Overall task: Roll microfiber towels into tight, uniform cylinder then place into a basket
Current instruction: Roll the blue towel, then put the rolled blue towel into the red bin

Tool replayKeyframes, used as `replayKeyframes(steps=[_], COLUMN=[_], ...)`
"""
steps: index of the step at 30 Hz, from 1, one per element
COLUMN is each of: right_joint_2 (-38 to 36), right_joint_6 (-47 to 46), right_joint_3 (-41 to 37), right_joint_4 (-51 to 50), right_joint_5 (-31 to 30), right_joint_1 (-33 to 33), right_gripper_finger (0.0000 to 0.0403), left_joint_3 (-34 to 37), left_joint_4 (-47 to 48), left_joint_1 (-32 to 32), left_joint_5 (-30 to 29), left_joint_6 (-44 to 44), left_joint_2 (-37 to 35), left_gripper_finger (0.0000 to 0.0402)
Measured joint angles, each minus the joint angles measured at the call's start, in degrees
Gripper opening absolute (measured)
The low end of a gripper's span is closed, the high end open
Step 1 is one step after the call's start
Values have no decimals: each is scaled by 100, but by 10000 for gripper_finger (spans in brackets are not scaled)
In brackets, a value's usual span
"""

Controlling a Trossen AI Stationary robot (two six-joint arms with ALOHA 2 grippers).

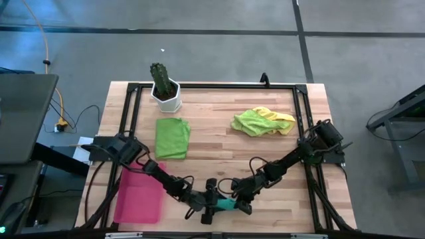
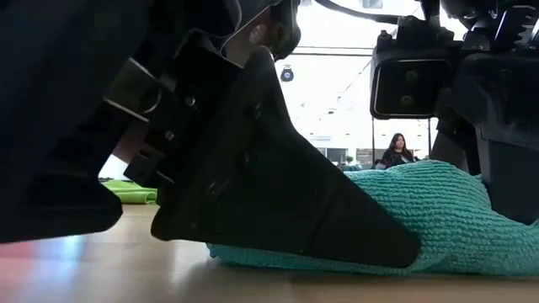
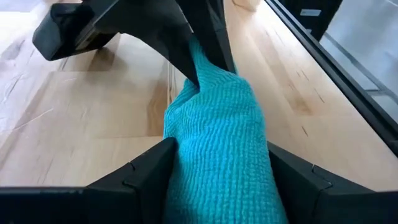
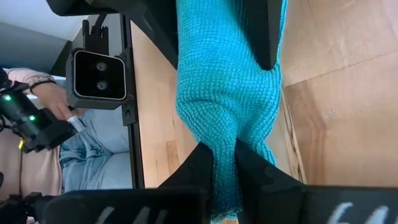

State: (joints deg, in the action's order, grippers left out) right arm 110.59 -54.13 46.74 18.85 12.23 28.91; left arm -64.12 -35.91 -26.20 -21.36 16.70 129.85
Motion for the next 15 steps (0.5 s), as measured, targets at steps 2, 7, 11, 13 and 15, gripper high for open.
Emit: replayKeyframes(steps=[2,7,11,13,15], right_joint_2=[0,9,15,22,28], right_joint_6=[-2,126,264,478,725], right_joint_3=[-4,-26,-26,-26,-31], right_joint_4=[25,191,218,224,239], right_joint_5=[0,-5,-21,-22,-24], right_joint_1=[0,0,0,-2,-2], right_gripper_finger=[16,17,17,17,17], left_joint_3=[0,2,13,15,15], left_joint_4=[5,30,25,23,14], left_joint_1=[0,0,7,11,11], left_joint_5=[-79,-106,-116,-114,-92], left_joint_6=[125,229,264,270,277], left_joint_2=[29,33,38,42,45], left_gripper_finger=[214,204,163,131,96])
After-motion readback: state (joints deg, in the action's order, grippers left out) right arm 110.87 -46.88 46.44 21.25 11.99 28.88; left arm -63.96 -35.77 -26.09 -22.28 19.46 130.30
